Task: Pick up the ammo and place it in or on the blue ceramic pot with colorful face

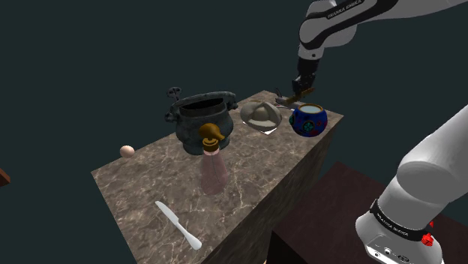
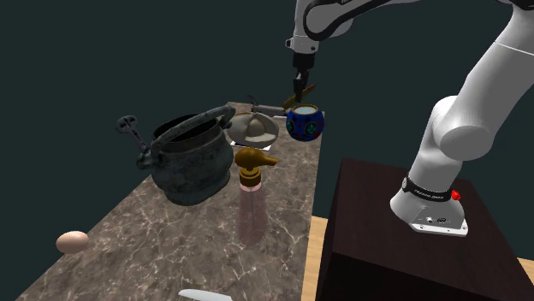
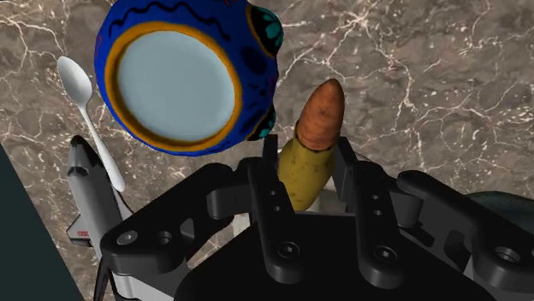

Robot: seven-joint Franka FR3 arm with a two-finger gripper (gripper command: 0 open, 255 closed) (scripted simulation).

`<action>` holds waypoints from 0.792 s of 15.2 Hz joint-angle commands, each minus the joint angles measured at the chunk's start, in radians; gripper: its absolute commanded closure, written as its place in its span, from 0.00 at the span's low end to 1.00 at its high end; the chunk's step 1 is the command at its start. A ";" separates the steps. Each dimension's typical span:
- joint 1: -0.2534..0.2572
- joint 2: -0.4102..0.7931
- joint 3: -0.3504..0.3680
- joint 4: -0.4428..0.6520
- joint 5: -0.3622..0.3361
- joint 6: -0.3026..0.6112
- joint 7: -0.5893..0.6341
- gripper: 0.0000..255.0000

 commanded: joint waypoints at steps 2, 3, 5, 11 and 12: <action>-0.031 0.019 -0.048 0.023 -0.005 -0.003 -0.077 1.00; -0.041 0.027 -0.063 0.031 -0.006 -0.004 -0.103 1.00; -0.061 0.044 -0.095 0.051 -0.006 -0.007 -0.155 1.00; -0.082 0.080 -0.130 0.049 0.000 0.029 -0.214 1.00; -0.082 0.085 -0.131 0.040 0.001 0.043 -0.215 1.00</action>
